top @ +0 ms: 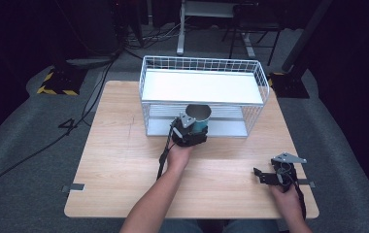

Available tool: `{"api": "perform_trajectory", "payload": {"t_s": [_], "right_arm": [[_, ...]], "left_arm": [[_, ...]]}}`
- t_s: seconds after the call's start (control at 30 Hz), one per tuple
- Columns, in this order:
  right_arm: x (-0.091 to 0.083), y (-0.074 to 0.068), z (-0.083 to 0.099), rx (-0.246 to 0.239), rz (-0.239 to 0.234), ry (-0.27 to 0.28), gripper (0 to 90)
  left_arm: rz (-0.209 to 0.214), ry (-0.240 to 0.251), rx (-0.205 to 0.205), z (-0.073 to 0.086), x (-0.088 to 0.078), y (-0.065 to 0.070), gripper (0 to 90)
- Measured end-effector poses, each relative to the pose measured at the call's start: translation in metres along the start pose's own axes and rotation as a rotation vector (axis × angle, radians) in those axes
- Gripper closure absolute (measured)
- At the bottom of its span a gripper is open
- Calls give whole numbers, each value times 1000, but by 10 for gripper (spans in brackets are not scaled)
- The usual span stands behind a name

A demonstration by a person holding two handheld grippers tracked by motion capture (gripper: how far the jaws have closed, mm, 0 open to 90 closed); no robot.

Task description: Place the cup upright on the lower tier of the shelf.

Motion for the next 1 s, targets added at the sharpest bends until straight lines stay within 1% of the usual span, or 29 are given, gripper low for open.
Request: {"api": "perform_trajectory", "payload": {"t_s": [0.03,0.07,0.1,0.17,0.2,0.23,0.33,0.37,0.4,0.47,0.5,0.63,0.67,0.73,0.8,0.93,0.97,1.0], "right_arm": [[0,0,0,0,0,0,131],[0,0,0,0,0,0,132],[0,0,0,0,0,0,132],[0,0,0,0,0,0,131],[0,0,0,0,0,0,132],[0,0,0,0,0,0,131],[0,0,0,0,0,0,132],[0,0,0,-1,-1,0,135],[0,0,0,-1,-1,0,135],[0,0,0,-5,-6,0,135],[0,0,0,-5,-6,0,135],[0,-1,0,-7,-11,0,135],[0,-1,0,-7,-11,0,135],[0,-1,0,-7,-11,0,135],[0,-1,0,-7,-11,0,135],[0,-1,0,-7,-11,0,135],[0,-1,0,-7,-11,0,135],[0,-1,0,-7,-11,0,135]], "left_arm": [[-23,8,6,0,2,-2,223],[-51,23,-12,2,8,-5,223],[-51,23,-12,2,8,-5,223],[-58,32,-35,2,12,-9,223],[-62,37,-37,2,15,-10,223],[-68,34,-29,1,17,-11,223],[-86,47,-2,-3,24,-11,223],[-85,55,-16,-5,27,-13,223],[-85,55,-16,-5,27,-13,223],[-81,58,-36,-6,32,-13,223],[-76,55,-36,-6,33,-14,223],[-78,56,-53,-6,40,-16,223],[-83,65,-46,-6,42,-17,222],[-90,81,-52,-5,46,-17,223],[-95,85,-54,-5,48,-18,222],[-102,79,-88,-3,55,-18,222],[-103,74,-91,-2,56,-18,222],[-114,69,-81,-2,58,-19,222]]}}
Point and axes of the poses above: each handheld gripper's, and its own axes: x roughly forward along the jaws, z roughly out of its underside, y roughly to its right, the point moved 3 cm from there along x, roughly forward along the jaws, and after that the axes turned 2 degrees about x, right-handed, at the moved point
